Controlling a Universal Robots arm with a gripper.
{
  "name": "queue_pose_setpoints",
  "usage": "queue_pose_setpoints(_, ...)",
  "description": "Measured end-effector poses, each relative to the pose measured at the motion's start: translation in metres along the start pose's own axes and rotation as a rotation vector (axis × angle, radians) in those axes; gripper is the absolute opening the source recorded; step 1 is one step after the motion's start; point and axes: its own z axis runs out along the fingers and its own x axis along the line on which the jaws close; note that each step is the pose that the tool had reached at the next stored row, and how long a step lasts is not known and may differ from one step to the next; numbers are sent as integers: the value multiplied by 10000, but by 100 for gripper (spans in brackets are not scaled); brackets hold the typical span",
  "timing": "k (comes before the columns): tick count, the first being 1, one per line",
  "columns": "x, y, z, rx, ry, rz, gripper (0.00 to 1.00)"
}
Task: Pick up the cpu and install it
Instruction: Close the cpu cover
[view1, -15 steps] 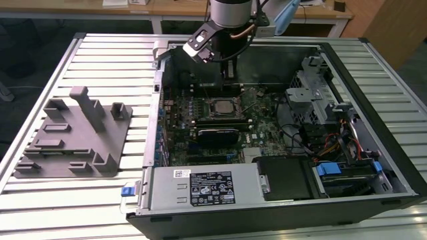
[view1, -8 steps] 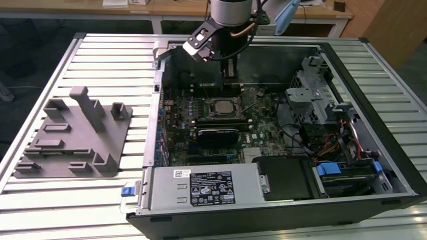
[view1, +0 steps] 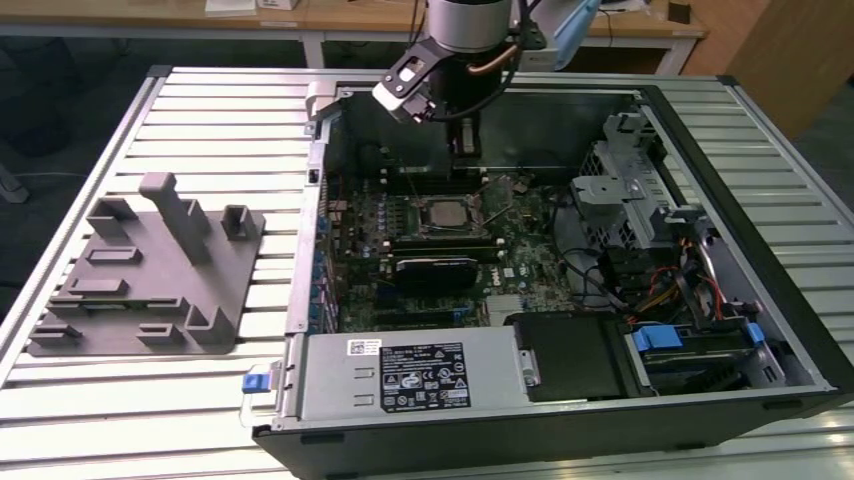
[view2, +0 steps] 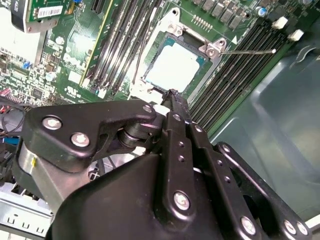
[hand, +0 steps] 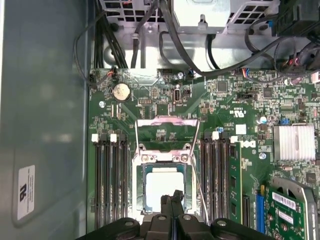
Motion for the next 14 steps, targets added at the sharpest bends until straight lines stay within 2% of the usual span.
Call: queue_pose_setpoints(14,3,145,8,0,13,1,11)
